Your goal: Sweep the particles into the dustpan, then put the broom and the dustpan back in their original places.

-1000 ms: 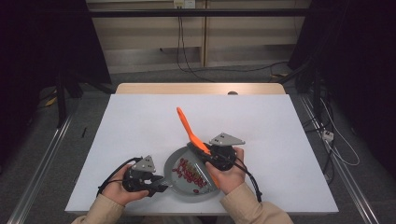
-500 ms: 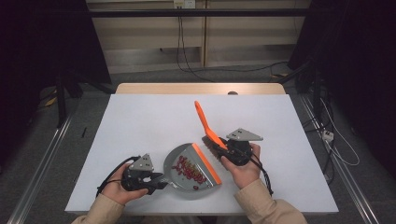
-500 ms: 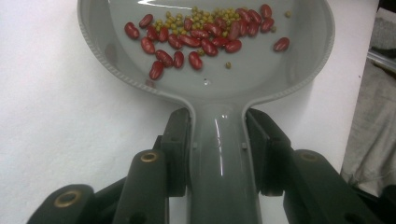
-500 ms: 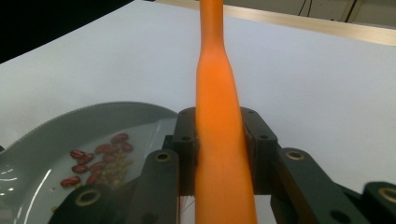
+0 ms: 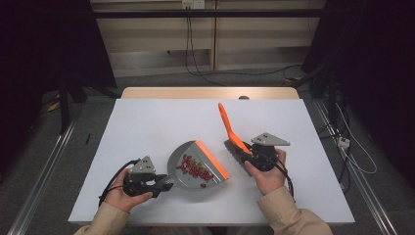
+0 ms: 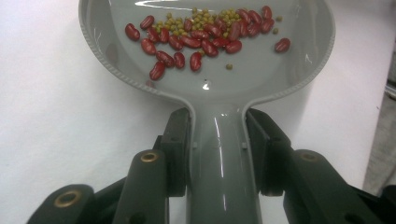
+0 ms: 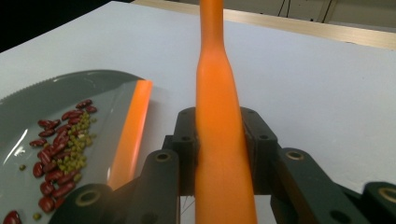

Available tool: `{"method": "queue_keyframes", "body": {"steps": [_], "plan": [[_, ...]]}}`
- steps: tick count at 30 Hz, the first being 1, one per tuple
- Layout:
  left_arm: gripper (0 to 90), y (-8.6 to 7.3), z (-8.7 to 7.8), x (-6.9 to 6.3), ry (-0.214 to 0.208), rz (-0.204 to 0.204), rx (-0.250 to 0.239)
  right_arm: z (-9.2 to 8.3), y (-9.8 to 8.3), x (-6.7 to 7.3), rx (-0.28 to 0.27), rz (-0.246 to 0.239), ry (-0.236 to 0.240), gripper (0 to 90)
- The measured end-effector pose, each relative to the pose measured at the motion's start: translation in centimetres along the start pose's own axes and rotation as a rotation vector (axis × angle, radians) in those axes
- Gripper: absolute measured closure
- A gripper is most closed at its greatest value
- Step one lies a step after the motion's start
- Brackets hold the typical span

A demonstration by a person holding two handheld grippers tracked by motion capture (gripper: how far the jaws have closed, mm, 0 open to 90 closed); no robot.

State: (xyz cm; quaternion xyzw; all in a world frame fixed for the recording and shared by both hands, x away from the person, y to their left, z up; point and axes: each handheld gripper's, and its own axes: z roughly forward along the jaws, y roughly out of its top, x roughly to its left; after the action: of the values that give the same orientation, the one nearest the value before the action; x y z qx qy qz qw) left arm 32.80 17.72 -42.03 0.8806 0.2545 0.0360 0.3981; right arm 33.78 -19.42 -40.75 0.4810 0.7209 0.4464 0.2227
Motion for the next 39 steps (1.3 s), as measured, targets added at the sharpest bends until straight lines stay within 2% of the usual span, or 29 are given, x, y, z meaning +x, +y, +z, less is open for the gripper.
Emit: {"method": "queue_keyframes", "body": {"steps": [2, 3, 6, 13, 15, 25, 35, 39], "plan": [[62.9, 0.1, -0.2, 0.1, 0.024, -0.011, -0.007, -0.2, 0.0, -0.3, -0.004, 0.002, -0.004, 71.0], [62.9, 0.0, -0.2, 0.3, 0.018, -0.021, -0.022, -0.3, 0.0, -0.5, -0.004, 0.004, -0.007, 71.0], [62.9, 0.1, -0.5, 0.7, 0.040, -0.045, -0.043, -0.5, -0.1, -1.1, -0.008, 0.016, -0.014, 70.9], [62.9, 0.1, -1.0, 1.8, 0.121, -0.099, -0.069, -0.9, -0.4, -2.5, -0.009, 0.024, -0.036, 71.0], [62.9, 0.0, -1.0, 2.2, 0.137, -0.121, -0.093, -1.1, -0.4, -2.8, -0.014, 0.029, -0.042, 71.0], [62.9, -0.5, -1.0, 3.7, 0.232, -0.179, -0.073, -1.8, -0.8, -4.2, -0.016, 0.036, -0.073, 71.0], [62.9, -0.8, -1.0, 4.9, 0.323, -0.272, -0.096, -2.4, -1.1, -5.3, -0.021, 0.052, -0.099, 71.0], [62.8, -1.0, -1.0, 5.3, 0.345, -0.300, -0.101, -2.7, -1.3, -5.8, -0.026, 0.055, -0.105, 71.0]]}}
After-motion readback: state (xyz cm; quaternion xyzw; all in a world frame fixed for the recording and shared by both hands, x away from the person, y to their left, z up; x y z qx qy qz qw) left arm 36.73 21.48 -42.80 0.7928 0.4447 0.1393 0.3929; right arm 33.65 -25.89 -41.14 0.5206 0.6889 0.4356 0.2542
